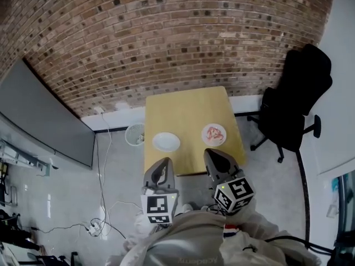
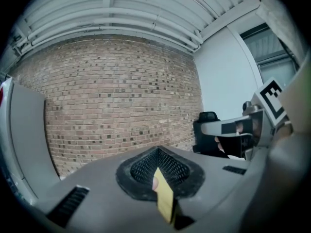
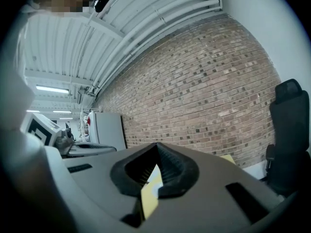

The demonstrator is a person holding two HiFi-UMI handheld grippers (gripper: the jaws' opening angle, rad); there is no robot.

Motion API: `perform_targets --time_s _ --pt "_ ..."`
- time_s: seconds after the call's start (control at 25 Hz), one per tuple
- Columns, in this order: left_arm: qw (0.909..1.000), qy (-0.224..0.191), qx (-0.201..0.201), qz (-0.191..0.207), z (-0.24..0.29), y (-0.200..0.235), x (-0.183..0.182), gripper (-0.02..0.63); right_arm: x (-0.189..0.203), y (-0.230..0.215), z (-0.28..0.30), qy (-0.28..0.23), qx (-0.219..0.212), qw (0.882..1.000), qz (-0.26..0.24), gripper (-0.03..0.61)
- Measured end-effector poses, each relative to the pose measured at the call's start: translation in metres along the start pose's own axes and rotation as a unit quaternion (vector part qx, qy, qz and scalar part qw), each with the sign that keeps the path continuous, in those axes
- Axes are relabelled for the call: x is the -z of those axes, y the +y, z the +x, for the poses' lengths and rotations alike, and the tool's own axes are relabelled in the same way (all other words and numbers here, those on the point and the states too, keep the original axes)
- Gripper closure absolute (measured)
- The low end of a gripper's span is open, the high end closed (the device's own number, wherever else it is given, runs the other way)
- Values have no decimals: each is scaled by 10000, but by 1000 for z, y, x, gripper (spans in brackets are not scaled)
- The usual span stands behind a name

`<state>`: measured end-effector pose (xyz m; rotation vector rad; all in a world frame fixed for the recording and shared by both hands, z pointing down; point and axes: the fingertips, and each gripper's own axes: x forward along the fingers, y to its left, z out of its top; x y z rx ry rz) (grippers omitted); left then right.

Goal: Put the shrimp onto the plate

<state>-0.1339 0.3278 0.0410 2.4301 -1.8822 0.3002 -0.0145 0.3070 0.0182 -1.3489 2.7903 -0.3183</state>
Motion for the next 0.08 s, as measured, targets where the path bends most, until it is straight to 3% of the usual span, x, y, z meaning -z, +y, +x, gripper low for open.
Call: perform_targets --time_s 0.08 --pt "10000 8 -37 -20 2 8 2 603 -2 2 8 8 -14 10000 -70 555"
